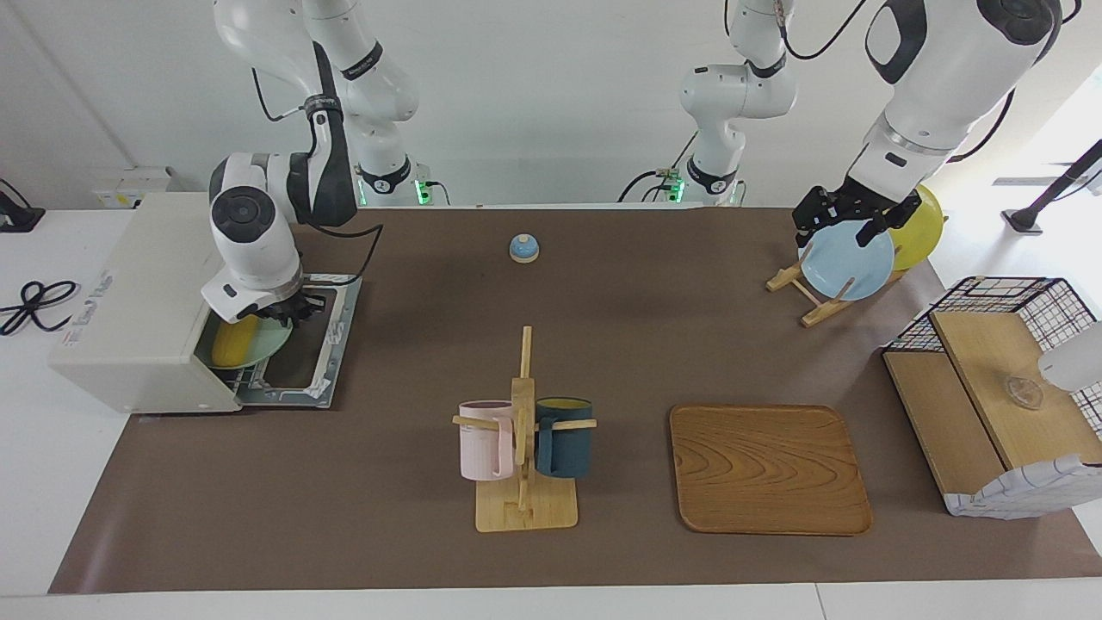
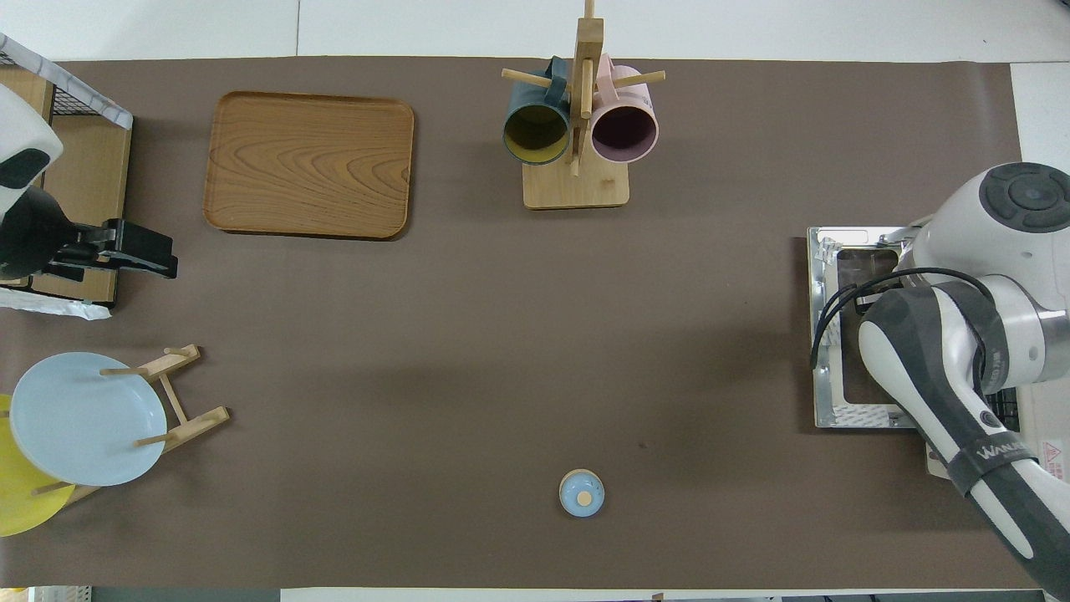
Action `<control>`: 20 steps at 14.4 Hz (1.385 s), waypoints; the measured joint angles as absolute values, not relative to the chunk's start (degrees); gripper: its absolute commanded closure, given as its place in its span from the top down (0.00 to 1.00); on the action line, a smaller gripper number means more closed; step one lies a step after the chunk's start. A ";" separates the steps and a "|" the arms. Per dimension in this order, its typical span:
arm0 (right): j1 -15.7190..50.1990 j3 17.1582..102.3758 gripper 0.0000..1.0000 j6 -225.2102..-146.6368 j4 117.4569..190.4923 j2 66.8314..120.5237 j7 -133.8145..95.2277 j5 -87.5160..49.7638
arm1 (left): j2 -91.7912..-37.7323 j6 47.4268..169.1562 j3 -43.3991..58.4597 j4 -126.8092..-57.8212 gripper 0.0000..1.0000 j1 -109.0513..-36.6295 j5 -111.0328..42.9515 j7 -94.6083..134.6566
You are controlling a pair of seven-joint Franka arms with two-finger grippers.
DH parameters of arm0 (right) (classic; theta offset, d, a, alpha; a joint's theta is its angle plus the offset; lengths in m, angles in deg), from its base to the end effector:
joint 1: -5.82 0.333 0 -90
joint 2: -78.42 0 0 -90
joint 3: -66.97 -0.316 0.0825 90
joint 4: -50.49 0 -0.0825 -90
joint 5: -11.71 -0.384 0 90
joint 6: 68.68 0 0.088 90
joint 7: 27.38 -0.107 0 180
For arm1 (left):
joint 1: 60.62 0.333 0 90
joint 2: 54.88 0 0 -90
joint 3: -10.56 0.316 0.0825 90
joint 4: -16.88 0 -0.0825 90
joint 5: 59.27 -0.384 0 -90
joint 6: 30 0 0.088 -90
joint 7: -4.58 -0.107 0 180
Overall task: Put corn in oven
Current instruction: 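Release the corn inside the oven and withdraw the right gripper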
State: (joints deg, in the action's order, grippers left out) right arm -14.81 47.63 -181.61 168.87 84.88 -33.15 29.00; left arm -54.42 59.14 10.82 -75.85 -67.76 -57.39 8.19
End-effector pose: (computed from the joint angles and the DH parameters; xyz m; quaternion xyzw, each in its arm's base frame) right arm 0.5446 -0.0338 0.3683 0.9886 0.0122 -0.0937 0.1171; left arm 0.5446 -0.0693 0.6053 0.9991 -0.0283 -0.0287 0.0139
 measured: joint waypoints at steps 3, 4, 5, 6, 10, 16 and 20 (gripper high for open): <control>-14.60 47.15 0.28 -181.44 168.41 84.86 -33.15 28.32 | -54.42 59.14 10.82 -75.85 1.00 -67.76 -57.40 8.19; -13.95 47.04 0.20 -180.79 167.64 84.84 -33.15 28.25 | -54.42 59.14 10.82 -75.85 1.00 -67.76 -57.40 8.19; -12.63 47.00 0.07 -179.59 166.41 84.83 -33.24 28.12 | -54.42 59.14 10.82 -75.85 1.00 -67.76 -57.40 8.19; -10.88 46.96 0.00 -178.39 165.19 84.82 -34.25 27.82 | -54.42 59.14 10.82 -75.85 1.00 -67.76 -57.40 8.19; -7.09 46.54 0.00 -182.23 166.81 84.89 -39.62 26.09 | -54.42 59.14 10.82 -75.85 1.00 -67.76 -57.40 8.19; -8.46 46.71 0.00 -197.05 175.49 88.51 -41.76 23.93 | -54.42 59.14 10.82 -75.85 1.00 -67.76 -57.40 8.19; -8.66 46.76 0.00 -197.96 175.47 89.63 -42.26 23.89 | -54.42 59.14 10.82 -75.85 1.00 -67.76 -57.40 8.19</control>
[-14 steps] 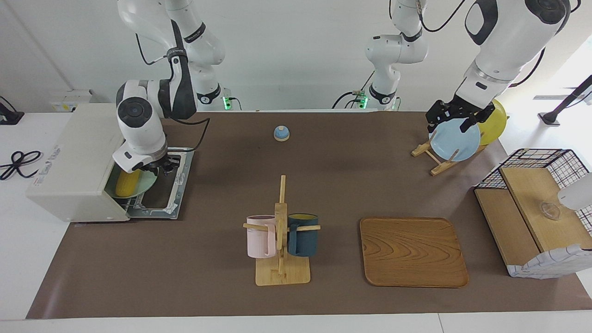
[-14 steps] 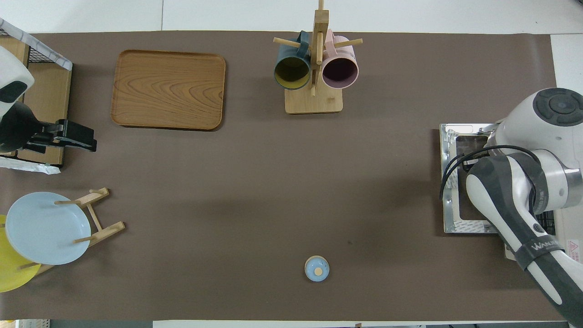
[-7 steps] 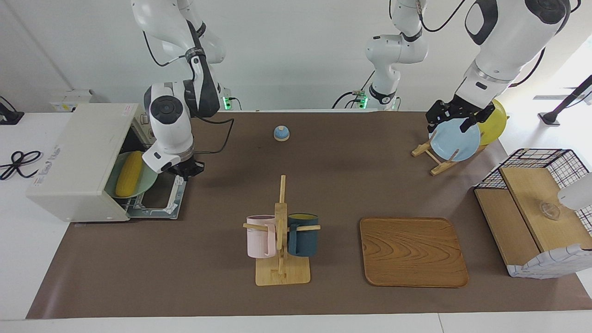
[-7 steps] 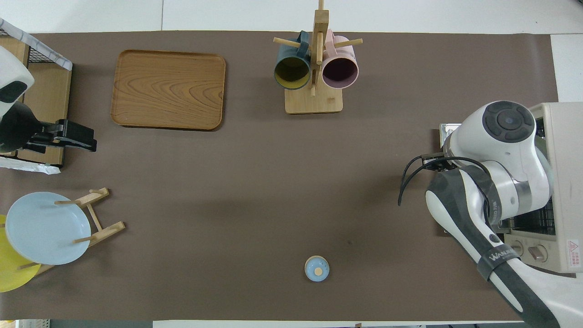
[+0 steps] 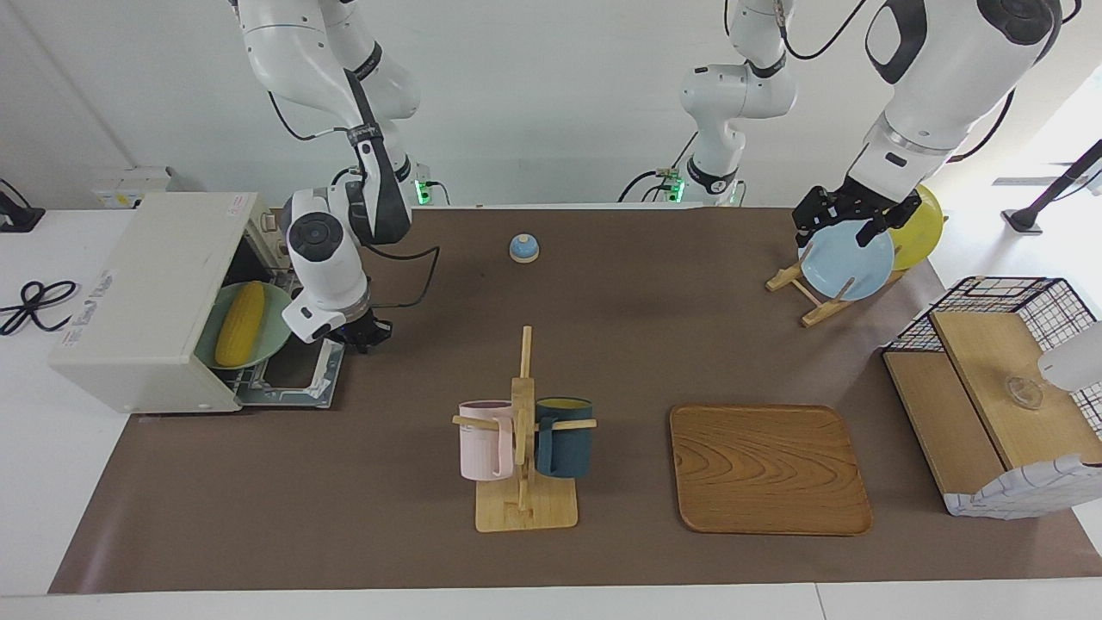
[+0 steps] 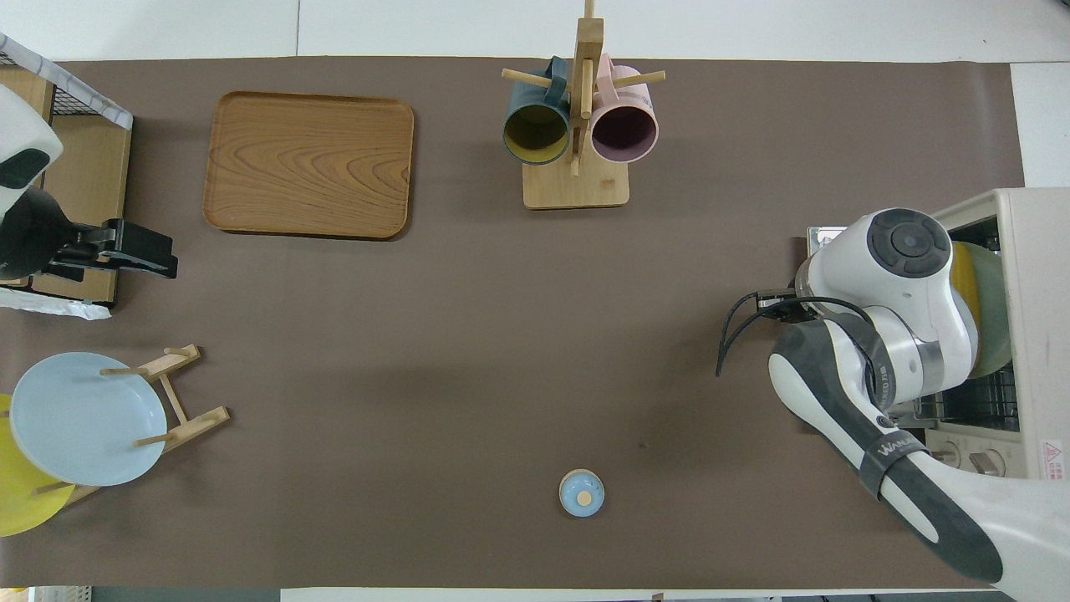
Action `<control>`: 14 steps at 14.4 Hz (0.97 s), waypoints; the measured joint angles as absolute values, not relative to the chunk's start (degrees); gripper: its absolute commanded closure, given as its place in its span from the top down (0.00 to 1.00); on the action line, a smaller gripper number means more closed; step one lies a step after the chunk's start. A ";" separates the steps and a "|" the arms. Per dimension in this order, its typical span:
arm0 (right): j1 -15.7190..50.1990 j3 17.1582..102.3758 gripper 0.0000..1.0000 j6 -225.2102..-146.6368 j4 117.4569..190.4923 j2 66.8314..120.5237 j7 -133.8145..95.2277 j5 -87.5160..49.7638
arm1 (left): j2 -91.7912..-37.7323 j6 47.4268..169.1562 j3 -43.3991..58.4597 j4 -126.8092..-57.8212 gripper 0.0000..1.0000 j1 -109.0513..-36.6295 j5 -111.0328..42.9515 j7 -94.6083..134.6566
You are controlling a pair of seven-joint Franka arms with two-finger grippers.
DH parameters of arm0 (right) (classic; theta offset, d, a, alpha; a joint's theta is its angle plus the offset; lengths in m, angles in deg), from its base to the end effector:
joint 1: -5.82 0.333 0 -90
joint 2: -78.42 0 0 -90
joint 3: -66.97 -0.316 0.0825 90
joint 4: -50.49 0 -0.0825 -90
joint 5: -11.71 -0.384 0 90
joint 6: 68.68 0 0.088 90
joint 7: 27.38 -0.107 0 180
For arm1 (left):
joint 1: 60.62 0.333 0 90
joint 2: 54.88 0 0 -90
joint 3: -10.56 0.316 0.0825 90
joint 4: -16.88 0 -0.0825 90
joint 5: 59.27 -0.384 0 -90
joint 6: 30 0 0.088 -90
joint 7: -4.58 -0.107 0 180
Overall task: Put corn in oven
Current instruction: 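Release the corn inside the oven and withdraw the right gripper, then push the oven door shut with the right gripper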
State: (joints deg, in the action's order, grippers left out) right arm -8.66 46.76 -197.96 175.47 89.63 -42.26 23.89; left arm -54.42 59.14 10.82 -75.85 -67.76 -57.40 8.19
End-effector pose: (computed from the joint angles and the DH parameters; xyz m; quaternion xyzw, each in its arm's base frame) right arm 0.5410 0.0476 0.2966 0.9976 -0.0094 -0.0429 0.0533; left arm 0.5446 -0.0693 0.6053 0.9991 -0.0283 -0.0287 0.0138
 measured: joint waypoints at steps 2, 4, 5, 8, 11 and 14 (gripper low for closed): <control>-9.09 46.85 0.00 -197.73 175.47 89.63 -42.47 23.89 | -54.42 59.14 10.82 -75.85 1.00 -67.76 -57.40 8.19; -9.76 46.95 0.00 -196.40 175.41 89.62 -42.47 23.98 | -54.42 59.14 10.82 -75.85 1.00 -67.76 -57.40 8.19; -9.83 47.05 0.00 -195.23 175.25 89.59 -42.47 24.33 | -54.42 59.14 10.82 -75.85 1.00 -67.76 -57.40 8.19; -9.29 46.54 0.00 -190.28 173.31 89.53 -42.48 27.45 | -54.42 59.14 10.82 -75.85 1.00 -67.75 -57.40 8.19; -7.94 45.58 0.00 -180.28 167.92 89.24 -42.70 31.24 | -54.42 59.13 10.82 -75.85 1.00 -67.75 -57.40 8.19; -8.68 45.59 0.00 -169.98 161.79 87.45 -37.85 32.11 | -54.42 59.13 10.82 -75.85 1.00 -67.75 -57.40 8.19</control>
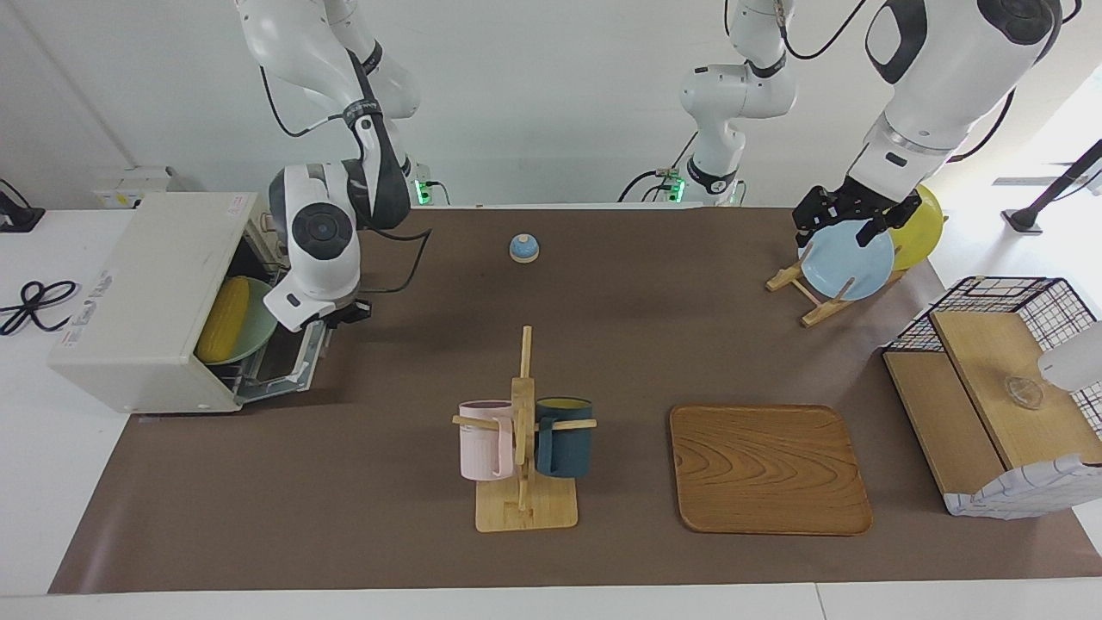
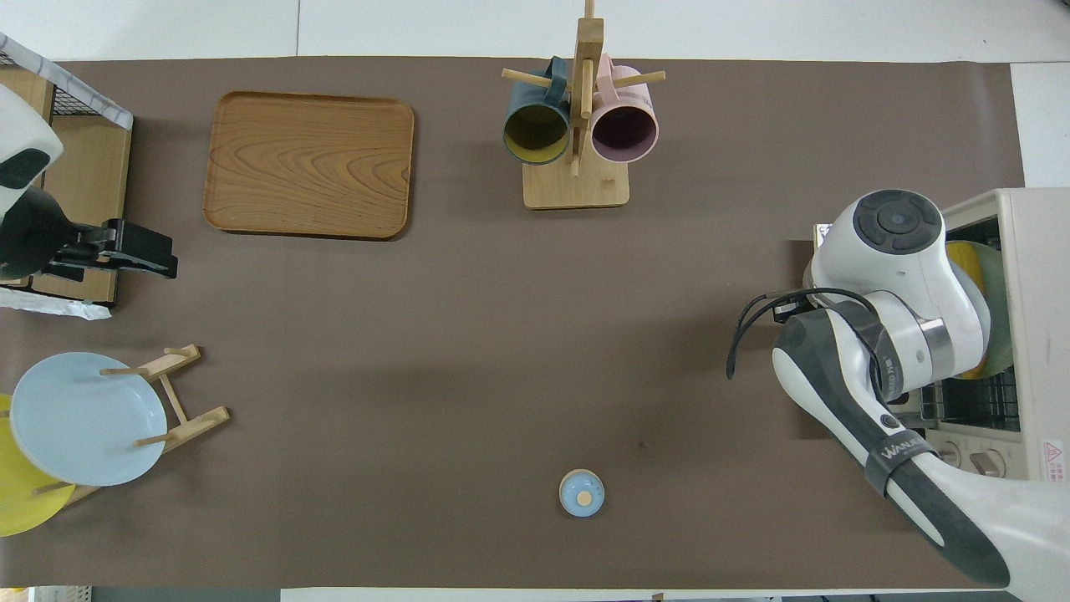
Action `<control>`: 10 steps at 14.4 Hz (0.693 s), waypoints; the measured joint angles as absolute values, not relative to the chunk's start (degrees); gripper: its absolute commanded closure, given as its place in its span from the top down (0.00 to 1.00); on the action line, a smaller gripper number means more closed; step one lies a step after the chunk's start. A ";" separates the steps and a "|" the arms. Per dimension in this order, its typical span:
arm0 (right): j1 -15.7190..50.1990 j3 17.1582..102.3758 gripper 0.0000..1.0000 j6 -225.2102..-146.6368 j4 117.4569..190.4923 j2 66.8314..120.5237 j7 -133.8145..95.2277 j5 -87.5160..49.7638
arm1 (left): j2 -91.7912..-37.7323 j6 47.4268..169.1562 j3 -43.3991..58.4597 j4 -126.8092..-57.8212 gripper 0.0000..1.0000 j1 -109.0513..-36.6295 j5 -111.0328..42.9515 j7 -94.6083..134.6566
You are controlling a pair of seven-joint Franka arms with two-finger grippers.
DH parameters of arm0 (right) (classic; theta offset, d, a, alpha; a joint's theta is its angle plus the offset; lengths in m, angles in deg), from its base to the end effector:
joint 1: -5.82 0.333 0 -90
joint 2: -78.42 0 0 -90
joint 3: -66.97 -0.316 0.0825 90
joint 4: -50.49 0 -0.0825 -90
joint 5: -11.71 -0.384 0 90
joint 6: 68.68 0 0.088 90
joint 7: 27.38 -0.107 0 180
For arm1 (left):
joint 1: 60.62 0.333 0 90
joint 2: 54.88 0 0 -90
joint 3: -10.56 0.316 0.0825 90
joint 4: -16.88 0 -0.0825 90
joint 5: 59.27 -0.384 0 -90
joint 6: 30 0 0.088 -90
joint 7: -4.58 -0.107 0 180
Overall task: Put corn in oven
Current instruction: 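Push the oven door shut with the right gripper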
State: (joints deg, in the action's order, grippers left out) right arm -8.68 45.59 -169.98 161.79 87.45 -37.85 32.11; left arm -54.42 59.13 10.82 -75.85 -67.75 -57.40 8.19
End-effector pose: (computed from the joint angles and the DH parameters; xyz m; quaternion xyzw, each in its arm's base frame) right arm 0.5549 0.0306 0.3884 0.9775 0.0339 -0.1334 0.1596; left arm 0.5446 -0.0692 0.6053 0.9991 -0.0282 -0.0288 0.0138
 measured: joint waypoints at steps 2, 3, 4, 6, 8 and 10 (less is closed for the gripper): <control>-11.55 45.82 0.00 -166.04 159.10 85.19 -31.94 32.62 | -54.42 59.13 10.82 -75.85 1.00 -67.75 -57.40 8.19; -13.34 46.10 0.00 -165.36 158.53 84.03 -29.03 33.48 | -54.42 59.13 10.82 -75.85 1.00 -67.75 -57.40 8.19; -15.05 46.53 0.00 -165.32 158.31 83.20 -26.74 34.25 | -54.42 59.13 10.82 -75.85 1.00 -67.75 -57.40 8.19; -17.84 47.00 0.00 -165.60 157.71 82.75 -23.01 34.90 | -54.42 59.13 10.82 -75.85 1.00 -67.75 -57.40 8.19; -18.23 46.99 0.00 -165.44 157.33 82.54 -21.96 34.78 | -54.42 59.13 10.82 -75.85 1.00 -67.75 -57.40 8.19; -18.21 46.99 0.12 -164.24 155.66 81.92 -21.96 32.84 | -54.42 59.13 10.82 -75.85 1.00 -67.75 -57.40 8.19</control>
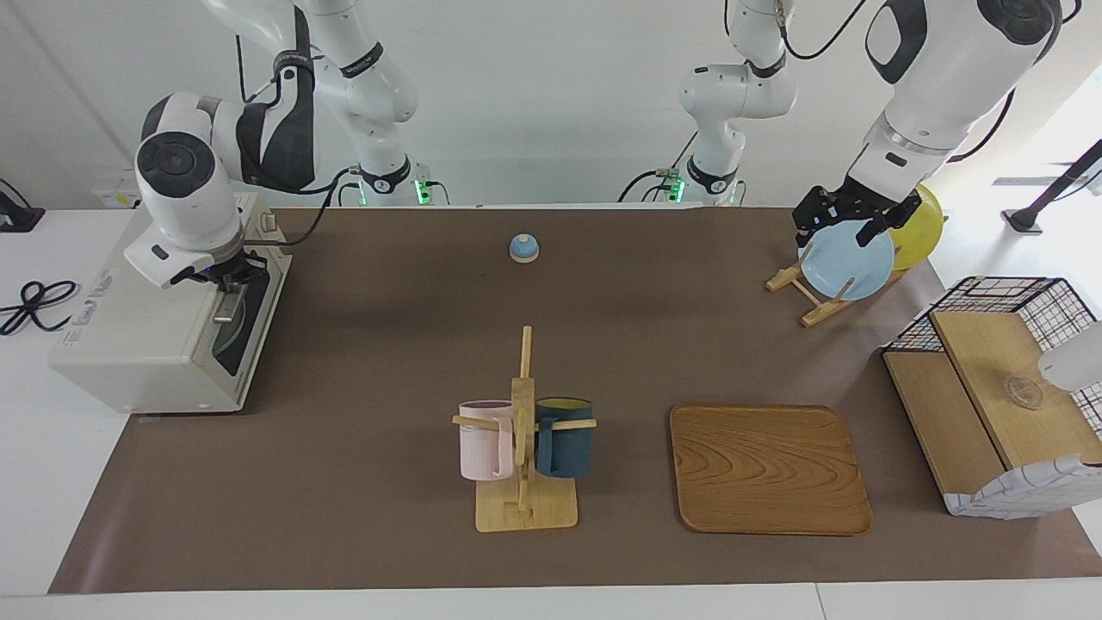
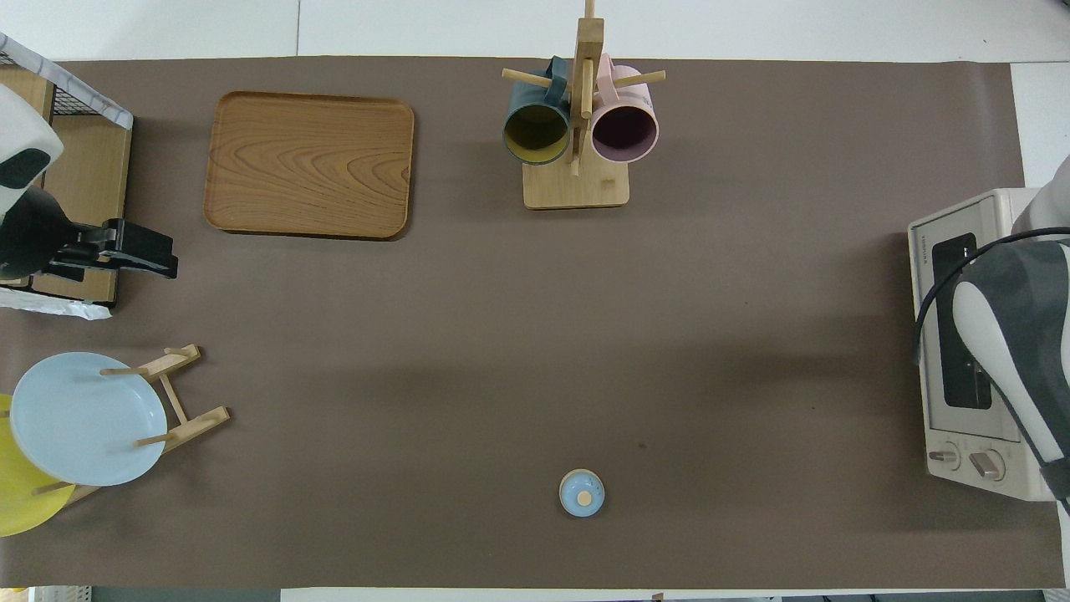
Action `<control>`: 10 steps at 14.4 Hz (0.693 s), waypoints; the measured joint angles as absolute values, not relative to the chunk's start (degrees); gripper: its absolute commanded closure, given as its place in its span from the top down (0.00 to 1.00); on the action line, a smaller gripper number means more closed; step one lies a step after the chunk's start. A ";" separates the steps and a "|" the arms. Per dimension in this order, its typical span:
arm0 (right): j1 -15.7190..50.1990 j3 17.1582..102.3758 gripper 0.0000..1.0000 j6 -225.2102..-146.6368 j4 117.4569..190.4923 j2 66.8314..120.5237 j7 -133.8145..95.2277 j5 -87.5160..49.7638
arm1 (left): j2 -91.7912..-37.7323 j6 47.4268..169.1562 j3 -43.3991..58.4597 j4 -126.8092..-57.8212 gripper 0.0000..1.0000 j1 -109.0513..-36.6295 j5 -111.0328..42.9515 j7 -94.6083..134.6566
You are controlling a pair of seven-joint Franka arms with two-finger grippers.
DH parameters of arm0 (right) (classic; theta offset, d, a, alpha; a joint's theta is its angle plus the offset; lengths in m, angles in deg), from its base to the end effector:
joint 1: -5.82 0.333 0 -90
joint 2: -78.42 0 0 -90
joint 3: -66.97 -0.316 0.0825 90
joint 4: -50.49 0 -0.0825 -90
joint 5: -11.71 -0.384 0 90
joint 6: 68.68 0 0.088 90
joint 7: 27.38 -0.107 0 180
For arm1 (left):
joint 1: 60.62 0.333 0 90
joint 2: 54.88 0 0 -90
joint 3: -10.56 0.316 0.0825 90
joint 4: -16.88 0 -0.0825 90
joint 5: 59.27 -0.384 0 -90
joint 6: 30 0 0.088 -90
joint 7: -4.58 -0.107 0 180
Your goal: Put corn in oven
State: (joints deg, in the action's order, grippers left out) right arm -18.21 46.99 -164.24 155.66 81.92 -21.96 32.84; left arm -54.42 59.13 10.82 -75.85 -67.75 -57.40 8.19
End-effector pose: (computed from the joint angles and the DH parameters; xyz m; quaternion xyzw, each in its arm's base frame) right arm 0.5507 -0.0779 0.4819 0.9781 0.0507 -0.1237 0.1594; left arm 0.5446 -0.0692 0.6053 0.9991 -0.0282 -0.0288 0.0138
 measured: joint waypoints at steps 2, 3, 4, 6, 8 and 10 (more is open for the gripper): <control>-18.30 47.06 0.18 -160.29 150.34 80.86 -21.96 26.38 | -54.42 59.13 10.82 -75.85 1.00 -67.75 -57.40 8.19; -18.33 47.08 0.23 -158.12 147.21 80.26 -21.96 23.21 | -54.42 59.13 10.82 -75.85 1.00 -67.75 -57.40 8.19; -18.32 47.06 0.28 -156.10 144.47 79.76 -21.90 20.94 | -54.42 59.13 10.82 -75.85 1.00 -67.75 -57.40 8.19; -18.20 46.88 0.30 -152.65 140.19 79.19 -21.90 17.50 | -54.42 59.13 10.82 -75.85 1.00 -67.75 -57.40 8.19; -17.88 46.62 0.87 -150.65 138.22 79.17 -21.90 16.38 | -54.42 59.13 10.82 -75.85 1.00 -67.75 -57.40 8.19; -17.74 46.42 1.00 -149.74 138.13 79.34 -21.90 16.35 | -54.42 59.13 10.82 -75.85 1.00 -67.75 -57.40 8.19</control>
